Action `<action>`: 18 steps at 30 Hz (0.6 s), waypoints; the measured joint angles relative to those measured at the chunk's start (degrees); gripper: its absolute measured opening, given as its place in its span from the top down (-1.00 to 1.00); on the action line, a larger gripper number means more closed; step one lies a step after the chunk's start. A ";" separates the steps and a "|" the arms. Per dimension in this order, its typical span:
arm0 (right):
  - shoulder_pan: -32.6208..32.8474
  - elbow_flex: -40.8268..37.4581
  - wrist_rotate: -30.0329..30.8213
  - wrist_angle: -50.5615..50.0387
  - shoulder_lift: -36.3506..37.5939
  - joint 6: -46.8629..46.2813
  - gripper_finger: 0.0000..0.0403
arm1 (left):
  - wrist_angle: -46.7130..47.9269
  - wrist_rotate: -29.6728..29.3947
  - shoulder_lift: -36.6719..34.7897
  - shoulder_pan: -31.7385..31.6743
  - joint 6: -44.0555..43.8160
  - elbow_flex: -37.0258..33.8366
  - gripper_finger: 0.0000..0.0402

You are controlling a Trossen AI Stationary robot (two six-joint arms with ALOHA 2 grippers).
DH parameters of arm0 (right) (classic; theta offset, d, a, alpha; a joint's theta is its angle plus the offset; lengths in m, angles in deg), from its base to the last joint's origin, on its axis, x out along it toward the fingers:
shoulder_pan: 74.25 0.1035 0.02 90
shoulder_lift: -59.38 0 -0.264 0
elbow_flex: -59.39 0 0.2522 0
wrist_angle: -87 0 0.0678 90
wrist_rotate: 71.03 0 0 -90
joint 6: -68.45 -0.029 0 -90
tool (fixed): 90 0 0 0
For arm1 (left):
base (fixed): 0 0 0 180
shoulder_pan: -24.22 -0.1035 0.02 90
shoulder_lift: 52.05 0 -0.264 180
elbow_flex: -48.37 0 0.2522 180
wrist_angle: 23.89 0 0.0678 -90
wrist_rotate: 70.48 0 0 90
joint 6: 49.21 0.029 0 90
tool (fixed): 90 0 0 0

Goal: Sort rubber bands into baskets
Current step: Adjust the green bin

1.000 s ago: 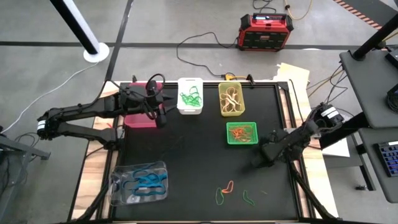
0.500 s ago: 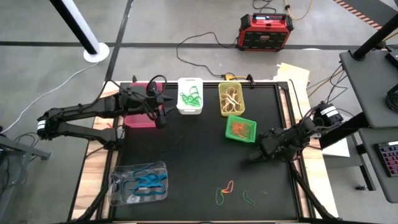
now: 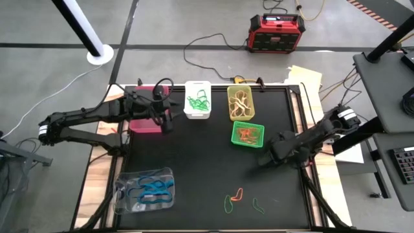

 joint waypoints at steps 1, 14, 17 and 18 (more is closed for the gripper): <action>-0.25 0.43 -0.82 0.08 1.13 2.63 0.94 | -0.04 1.18 0.00 0.00 0.02 0.00 0.20; -3.67 1.89 4.51 -4.71 21.38 26.51 0.94 | -0.12 11.78 0.10 0.41 5.63 0.22 0.20; -4.31 3.19 6.85 -3.47 25.12 24.97 0.94 | 0.13 17.32 1.22 1.69 6.99 -0.29 0.21; -4.41 3.26 7.80 -2.31 25.95 25.05 0.94 | 0.31 16.51 1.55 2.39 7.05 -0.48 0.22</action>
